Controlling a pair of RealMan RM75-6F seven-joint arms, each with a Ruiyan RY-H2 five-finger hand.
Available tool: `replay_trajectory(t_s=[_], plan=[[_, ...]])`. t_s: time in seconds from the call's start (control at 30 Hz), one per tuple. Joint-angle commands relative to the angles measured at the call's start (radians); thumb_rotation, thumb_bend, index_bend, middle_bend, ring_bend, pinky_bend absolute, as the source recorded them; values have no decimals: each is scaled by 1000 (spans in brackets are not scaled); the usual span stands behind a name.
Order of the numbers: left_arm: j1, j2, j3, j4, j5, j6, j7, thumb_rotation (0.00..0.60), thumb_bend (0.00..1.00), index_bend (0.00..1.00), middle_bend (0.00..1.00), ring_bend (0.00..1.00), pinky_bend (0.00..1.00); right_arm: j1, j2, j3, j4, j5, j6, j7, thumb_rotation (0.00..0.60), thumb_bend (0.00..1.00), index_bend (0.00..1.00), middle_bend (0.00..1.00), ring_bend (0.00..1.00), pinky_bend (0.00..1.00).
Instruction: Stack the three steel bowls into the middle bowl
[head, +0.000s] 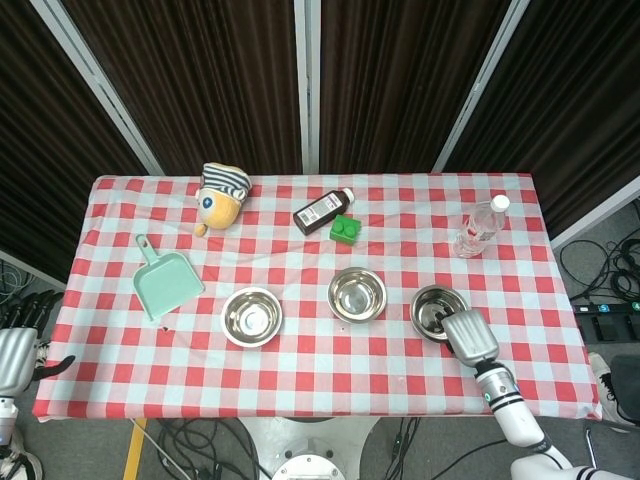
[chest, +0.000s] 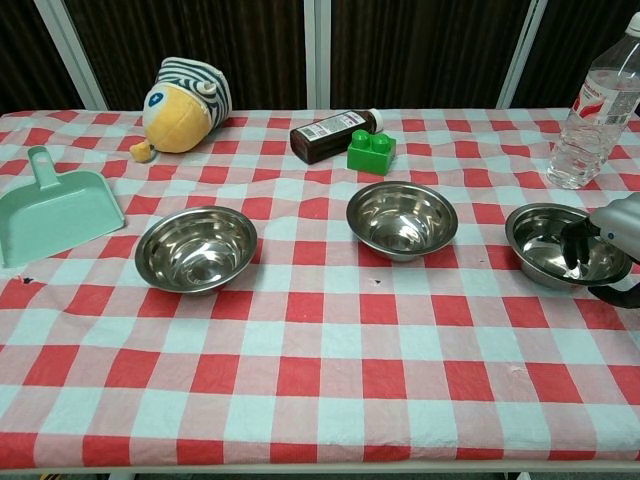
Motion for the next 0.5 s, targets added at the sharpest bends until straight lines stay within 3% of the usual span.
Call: replay_trajectory(t_s=[0.03,0.5], plan=[[0,-1,1,3,0,-3,-2,600,124,164,215,127,170,4,-5,-2,7,7,-10,1,600,322,471,432,771,783],[1,-3,1,9,-1,-8,-11,600,125,164,215,127,170,7,-21,-5,39,0,1,34,600,399,603,522,791,783]])
